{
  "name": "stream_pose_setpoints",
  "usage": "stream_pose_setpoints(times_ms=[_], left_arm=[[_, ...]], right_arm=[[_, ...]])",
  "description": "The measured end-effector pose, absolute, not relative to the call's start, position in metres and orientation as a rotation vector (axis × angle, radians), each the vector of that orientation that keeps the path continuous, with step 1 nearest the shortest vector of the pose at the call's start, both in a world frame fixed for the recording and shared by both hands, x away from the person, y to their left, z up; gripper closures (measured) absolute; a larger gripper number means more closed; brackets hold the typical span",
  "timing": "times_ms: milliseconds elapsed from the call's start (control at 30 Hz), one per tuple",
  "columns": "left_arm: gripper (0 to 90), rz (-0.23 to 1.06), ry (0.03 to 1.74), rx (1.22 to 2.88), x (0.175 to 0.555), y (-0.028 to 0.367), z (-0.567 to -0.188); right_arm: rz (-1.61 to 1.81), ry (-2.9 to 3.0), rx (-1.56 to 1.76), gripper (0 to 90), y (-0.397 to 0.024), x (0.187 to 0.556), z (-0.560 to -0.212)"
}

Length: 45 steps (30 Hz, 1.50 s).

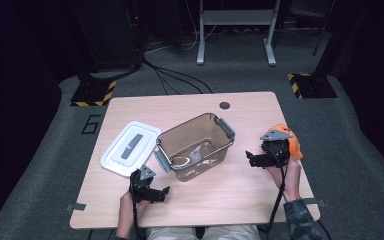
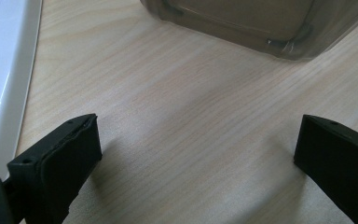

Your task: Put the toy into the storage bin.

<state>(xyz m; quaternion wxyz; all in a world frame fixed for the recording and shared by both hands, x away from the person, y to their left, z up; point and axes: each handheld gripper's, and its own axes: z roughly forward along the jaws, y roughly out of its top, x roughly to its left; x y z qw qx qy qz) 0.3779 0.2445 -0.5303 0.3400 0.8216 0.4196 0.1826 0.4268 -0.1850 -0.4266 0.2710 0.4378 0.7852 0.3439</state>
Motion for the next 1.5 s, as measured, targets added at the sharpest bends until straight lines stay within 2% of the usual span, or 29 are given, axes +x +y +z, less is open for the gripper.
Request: stream_pose_setpoints(times_ms=[500, 1067, 1333, 1500], left_arm=[[0.3, 0.469, 1.092, 2.139, 0.378, 0.244, -0.53], [0.5, 0.469, 1.091, 2.142, 0.378, 0.245, -0.53], [0.4, 0.469, 1.092, 2.138, 0.378, 0.244, -0.53], [0.5, 0.47, 1.092, 2.138, 0.378, 0.244, -0.53]], right_arm=[[0.876, 1.982, 1.337, 3.7, -0.237, 0.453, -0.41], [0.828, 1.951, 1.581, 0.0, -0.274, 0.478, -0.43], [0.899, 1.988, 1.628, 15.9, -0.274, 0.485, -0.447], [0.87, 1.985, 1.626, 33.0, -0.267, 0.486, -0.451]])
